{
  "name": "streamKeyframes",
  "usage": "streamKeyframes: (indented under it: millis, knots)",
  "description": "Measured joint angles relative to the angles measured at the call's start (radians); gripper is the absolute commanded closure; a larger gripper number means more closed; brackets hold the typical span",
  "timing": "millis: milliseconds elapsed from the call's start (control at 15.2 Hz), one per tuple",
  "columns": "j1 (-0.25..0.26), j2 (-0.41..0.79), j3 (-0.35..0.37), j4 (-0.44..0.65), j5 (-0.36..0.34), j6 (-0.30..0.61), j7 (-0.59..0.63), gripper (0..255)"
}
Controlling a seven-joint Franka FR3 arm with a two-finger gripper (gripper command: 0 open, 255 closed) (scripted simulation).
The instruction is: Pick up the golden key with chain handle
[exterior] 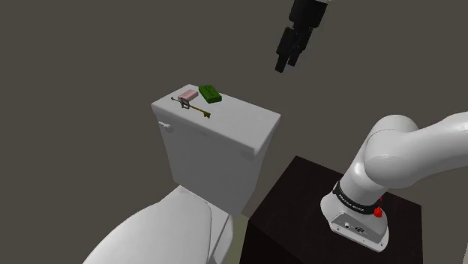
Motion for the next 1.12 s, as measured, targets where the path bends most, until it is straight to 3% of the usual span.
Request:
streamKeyframes:
  millis: [198,594,1122]
  knots:
    - [0.001,0.039,0.008,0.003,0.001,0.031,0.001,0]
    - [0.004,0.247,0.041,0.060,-0.003,0.161,0.005,0]
    - [0.006,0.564,0.085,0.224,-0.034,0.285,0.028,0]
